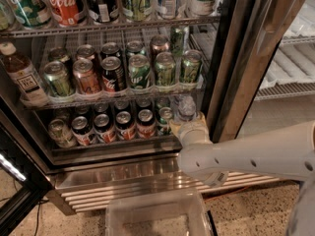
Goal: Pick water bottle from bottom shelf of fridge
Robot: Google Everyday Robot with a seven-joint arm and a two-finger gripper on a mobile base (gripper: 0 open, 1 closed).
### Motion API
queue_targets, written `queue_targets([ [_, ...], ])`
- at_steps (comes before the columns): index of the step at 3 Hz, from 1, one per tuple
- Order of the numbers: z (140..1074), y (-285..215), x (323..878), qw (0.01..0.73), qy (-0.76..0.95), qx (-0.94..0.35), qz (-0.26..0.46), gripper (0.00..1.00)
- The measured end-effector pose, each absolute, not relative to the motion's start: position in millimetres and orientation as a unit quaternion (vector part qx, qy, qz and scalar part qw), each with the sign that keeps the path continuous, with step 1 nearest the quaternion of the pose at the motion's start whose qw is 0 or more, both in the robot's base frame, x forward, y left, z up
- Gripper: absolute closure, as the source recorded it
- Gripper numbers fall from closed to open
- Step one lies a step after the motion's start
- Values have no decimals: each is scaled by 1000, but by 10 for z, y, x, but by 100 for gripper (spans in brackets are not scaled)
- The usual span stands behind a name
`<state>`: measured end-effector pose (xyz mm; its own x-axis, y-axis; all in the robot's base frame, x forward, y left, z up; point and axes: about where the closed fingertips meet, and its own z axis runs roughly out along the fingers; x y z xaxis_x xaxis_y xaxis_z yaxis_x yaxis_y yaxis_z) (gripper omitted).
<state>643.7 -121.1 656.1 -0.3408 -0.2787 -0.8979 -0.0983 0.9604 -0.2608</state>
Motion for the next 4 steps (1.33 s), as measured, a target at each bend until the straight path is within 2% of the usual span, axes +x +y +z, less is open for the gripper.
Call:
queue_targets([
  [1, 6489, -1233, 6440, 554, 821, -112, -80, 24],
  [3, 6429, -1265, 6477, 550, 825, -106, -82, 35],
  [4, 6453, -1276, 6516, 554, 822, -103, -87, 33],
])
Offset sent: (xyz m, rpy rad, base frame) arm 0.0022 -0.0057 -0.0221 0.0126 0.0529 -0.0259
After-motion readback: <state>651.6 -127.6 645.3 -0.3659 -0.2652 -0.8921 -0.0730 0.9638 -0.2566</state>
